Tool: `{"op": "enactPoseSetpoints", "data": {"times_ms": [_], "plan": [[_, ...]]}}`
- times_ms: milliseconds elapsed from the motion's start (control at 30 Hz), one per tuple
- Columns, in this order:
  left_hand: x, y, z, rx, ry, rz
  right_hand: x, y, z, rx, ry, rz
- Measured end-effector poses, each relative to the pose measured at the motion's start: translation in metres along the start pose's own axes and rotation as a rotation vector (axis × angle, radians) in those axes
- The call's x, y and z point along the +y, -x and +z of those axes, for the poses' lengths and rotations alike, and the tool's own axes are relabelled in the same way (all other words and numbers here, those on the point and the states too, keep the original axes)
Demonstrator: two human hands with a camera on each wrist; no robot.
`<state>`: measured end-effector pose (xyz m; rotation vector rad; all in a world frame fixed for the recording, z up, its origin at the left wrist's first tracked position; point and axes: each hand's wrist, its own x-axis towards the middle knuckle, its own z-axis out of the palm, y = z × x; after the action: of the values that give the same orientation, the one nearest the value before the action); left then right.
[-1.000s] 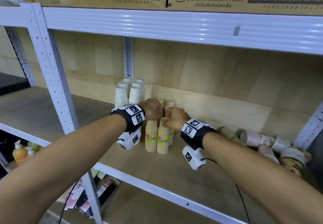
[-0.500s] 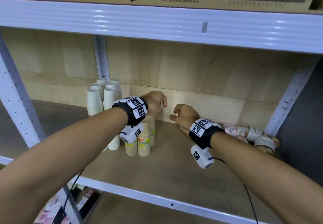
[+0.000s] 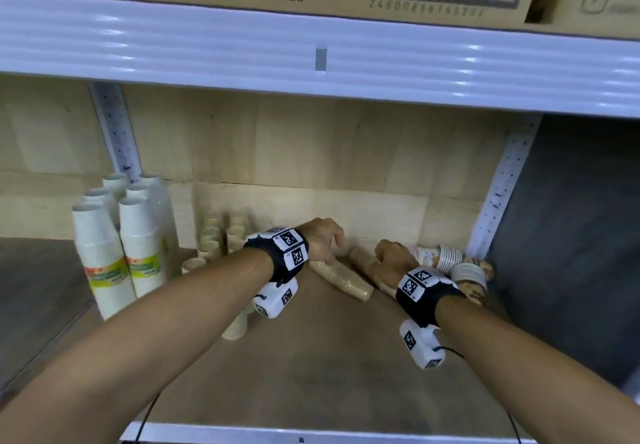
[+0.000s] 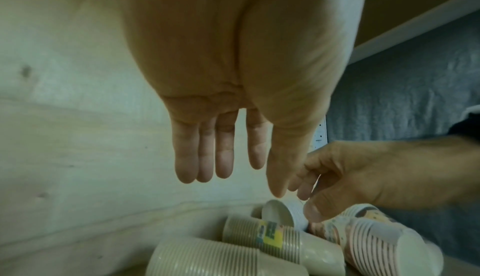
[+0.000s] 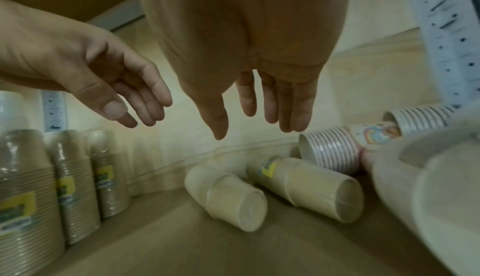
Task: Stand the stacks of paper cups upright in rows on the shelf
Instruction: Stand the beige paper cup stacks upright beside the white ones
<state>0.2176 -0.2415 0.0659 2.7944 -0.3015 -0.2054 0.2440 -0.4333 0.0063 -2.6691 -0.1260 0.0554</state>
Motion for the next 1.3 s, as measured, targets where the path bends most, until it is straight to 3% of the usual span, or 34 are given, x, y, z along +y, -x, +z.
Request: {"op": "enactPoseSetpoints", "data": {"times_ms": [233, 467, 600, 667, 900, 1000, 1300], "plan": [[0.013, -0.029, 0.038, -0.096, 0.051, 0.077, 0.027, -0.011, 0.02, -0.022, -0.046, 0.051], [0.011, -0.059, 0.069, -0.105, 0.003, 0.115, 0.037, -0.008, 0.027, -0.049, 0.091, -0.066], [0.006, -0.068, 0.083, -0.106, -0.066, 0.11, 0.05, -0.023, 0.039, -0.077, 0.007, 0.104], [0.005, -0.071, 0.088, -0.119, -0.094, 0.102, 0.054, -0.028, 0.044, -0.09, 0.002, 0.121], [0.007, -0.078, 0.091, -0.17, -0.174, 0.21, 0.056, -0.033, 0.05, -0.084, 0.047, 0.135], [0.006, -0.08, 0.094, -0.151, -0.228, 0.197, 0.056, -0.034, 0.051, -0.069, 0.042, 0.125], [0.007, -0.077, 0.084, -0.119, -0.098, 0.211, 0.041, -0.011, 0.023, -0.048, 0.097, 0.068]]}}
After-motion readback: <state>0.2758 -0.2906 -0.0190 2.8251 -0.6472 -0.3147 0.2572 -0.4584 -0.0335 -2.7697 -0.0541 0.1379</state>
